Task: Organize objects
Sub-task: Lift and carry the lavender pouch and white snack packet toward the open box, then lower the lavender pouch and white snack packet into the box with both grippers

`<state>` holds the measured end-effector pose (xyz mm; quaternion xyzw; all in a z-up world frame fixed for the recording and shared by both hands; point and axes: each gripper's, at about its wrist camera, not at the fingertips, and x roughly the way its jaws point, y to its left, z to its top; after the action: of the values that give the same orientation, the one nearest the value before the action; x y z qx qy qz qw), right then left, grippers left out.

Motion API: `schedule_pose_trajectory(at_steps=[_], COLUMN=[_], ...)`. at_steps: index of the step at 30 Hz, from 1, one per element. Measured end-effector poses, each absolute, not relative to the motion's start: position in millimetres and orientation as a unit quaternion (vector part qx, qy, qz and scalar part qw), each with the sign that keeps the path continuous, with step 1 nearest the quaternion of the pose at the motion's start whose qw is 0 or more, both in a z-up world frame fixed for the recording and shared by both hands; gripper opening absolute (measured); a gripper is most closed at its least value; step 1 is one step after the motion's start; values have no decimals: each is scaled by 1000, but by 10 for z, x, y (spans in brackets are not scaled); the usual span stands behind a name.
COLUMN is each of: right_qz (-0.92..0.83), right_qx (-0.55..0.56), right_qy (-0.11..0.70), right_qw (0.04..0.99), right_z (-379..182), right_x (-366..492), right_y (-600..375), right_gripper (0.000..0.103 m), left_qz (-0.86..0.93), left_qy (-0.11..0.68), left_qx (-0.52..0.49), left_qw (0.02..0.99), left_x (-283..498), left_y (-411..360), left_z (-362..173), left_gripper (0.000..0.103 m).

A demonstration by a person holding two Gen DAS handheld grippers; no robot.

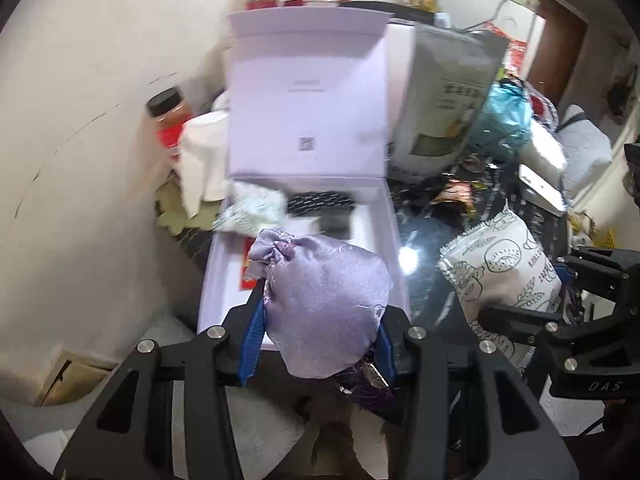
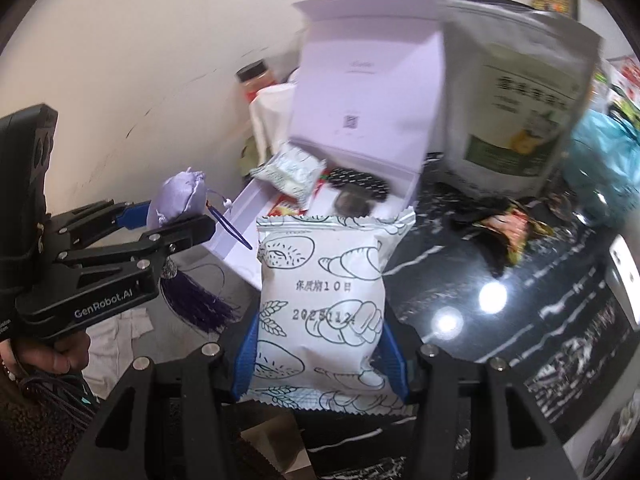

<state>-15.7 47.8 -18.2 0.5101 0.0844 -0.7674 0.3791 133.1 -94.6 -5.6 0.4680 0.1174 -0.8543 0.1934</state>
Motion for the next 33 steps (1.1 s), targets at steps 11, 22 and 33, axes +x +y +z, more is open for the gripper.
schedule_pose_trajectory(at_steps=[11,22,33], right_qz=[-744,-731,-735], right_qx=[522,554,570], right_qy=[107,98,78], right_qw=[403,386,358], right_z=[-371,-704,-1006], right_x=[-159,-370,-652], right_y=[80,-60,-111], right_gripper=[54,54,54], left_qz=[-840,-826,-820], left_qy=[143,152,130], left_qx=[478,505,531], left_qw=[213,197,169], left_x=[1422,1152,765], left_y=[-1301,-1451,-1544], left_z=[-299,-691,-1085], left_gripper=[44,44,45])
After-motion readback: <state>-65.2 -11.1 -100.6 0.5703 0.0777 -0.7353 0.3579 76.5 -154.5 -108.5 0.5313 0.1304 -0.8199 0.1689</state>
